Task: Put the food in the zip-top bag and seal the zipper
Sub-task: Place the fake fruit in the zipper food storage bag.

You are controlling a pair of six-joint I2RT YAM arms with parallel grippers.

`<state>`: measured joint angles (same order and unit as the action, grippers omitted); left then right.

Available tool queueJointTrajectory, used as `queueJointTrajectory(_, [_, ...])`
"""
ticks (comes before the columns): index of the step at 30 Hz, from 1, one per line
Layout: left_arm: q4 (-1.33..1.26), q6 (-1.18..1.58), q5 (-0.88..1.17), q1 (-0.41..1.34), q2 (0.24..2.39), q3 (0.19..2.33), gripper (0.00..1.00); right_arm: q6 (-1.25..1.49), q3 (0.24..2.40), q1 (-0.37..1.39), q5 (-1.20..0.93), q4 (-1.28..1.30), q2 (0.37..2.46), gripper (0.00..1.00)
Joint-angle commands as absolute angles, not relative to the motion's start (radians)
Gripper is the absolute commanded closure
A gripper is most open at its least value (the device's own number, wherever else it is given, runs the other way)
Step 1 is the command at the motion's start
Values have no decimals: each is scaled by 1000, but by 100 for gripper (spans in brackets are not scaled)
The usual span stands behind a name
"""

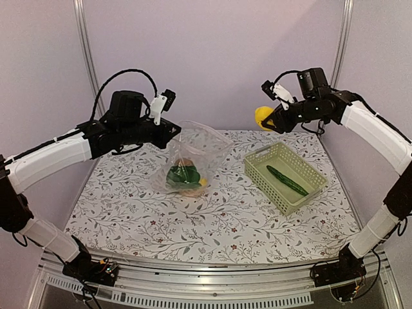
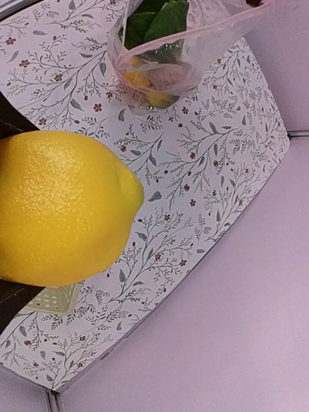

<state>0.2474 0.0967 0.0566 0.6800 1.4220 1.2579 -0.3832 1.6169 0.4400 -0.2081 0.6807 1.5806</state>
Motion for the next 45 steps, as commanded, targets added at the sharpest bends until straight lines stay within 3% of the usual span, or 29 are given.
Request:
queueJointTrajectory(1, [237, 81, 58, 687, 1436, 1250, 100, -424, 1656, 491, -329, 666, 1551, 67])
queueJointTrajectory(16, [235, 80, 76, 687, 1422, 1249, 100, -520, 1775, 726, -423, 669, 1662, 65])
queueJointTrajectory(28, [235, 80, 90, 689, 1403, 1249, 100, -510, 1907, 798, -401, 652, 1843, 63])
queueJointTrajectory(31, [235, 81, 93, 691, 1396, 1249, 100, -497, 1918, 799, -387, 646, 1864, 57])
queueJointTrajectory(37, [235, 79, 94, 692, 1387, 1248, 100, -487, 1925, 817, -328, 665, 1886, 30])
queueJointTrajectory(42, [234, 78, 93, 694, 1388, 1247, 100, -489, 1918, 823, -382, 715, 1848, 24])
queueJointTrajectory(45, [233, 79, 94, 693, 1390, 1247, 100, -526, 1912, 838, -410, 762, 1820, 25])
